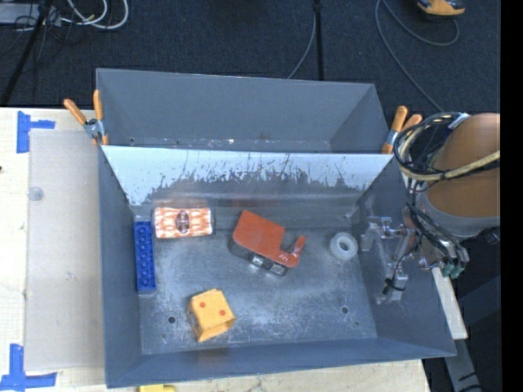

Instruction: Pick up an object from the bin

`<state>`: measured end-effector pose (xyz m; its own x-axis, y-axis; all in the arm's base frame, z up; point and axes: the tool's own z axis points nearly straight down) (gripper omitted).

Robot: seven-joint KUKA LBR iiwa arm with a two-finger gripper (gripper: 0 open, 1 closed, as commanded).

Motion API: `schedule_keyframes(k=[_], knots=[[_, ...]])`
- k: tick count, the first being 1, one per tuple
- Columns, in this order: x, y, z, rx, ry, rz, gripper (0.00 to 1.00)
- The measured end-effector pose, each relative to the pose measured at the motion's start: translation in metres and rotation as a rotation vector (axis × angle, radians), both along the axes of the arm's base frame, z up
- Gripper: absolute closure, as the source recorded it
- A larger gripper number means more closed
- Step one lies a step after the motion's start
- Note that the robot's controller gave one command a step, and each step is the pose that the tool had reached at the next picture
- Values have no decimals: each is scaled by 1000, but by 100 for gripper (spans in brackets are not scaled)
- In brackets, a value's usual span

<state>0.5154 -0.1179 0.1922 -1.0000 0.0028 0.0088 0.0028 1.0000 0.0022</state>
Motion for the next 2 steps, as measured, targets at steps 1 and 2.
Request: schedule_keyframes(k=[1, 2], knots=[[1, 0, 5, -2, -7, 3, 0], [18, 42, -47, -2, -9, -62, 0]])
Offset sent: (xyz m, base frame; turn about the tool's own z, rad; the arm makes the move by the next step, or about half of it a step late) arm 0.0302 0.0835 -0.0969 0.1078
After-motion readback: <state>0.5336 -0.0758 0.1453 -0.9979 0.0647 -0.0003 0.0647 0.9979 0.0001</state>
